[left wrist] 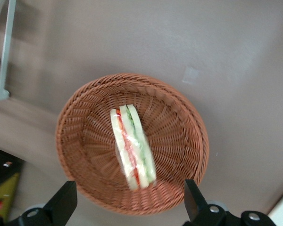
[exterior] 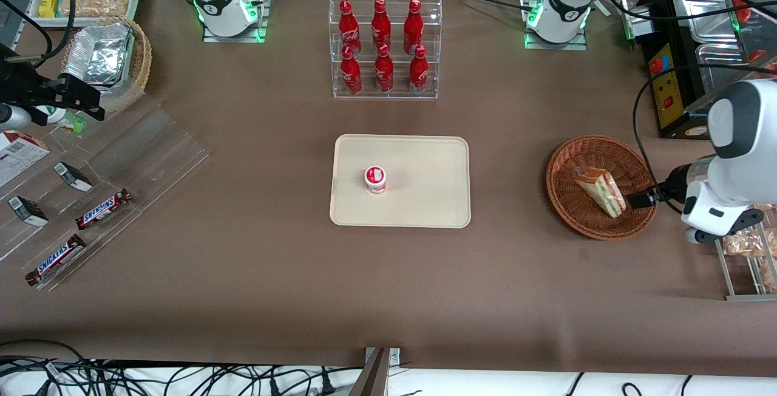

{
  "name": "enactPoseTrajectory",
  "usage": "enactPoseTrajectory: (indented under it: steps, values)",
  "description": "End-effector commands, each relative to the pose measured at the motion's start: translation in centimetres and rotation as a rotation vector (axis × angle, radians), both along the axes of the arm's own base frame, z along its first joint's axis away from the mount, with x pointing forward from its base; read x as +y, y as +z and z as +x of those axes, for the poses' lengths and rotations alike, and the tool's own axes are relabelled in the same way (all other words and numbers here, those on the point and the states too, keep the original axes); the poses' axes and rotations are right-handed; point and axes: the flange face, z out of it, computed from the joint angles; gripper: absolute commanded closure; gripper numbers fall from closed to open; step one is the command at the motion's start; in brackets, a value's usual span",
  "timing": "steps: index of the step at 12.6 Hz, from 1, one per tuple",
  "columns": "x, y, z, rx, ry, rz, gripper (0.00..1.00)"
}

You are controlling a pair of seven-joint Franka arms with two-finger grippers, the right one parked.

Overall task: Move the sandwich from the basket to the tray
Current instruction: 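Move the left gripper over the wrapped sandwich in the wicker basket, then lower the open left gripper and close it on the sandwich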

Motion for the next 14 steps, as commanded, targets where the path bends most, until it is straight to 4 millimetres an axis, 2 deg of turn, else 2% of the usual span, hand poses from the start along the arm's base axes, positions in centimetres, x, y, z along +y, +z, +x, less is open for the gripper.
enactPoseTrajectory:
  steps: [1, 3, 6, 9, 14]
  values:
    - [-0.9, -2.8, -1.4, -0.010, 0.122, 0.019, 0.00]
    - [-1.4, -5.0, -2.4, -0.028, 0.192, 0.075, 0.00]
    - [-2.2, -8.6, -5.1, -0.068, 0.185, 0.133, 0.00]
    - [-2.3, -10.8, -6.3, -0.080, 0.181, 0.126, 0.00]
    - [-2.5, -13.2, -7.3, -0.102, 0.192, 0.194, 0.00]
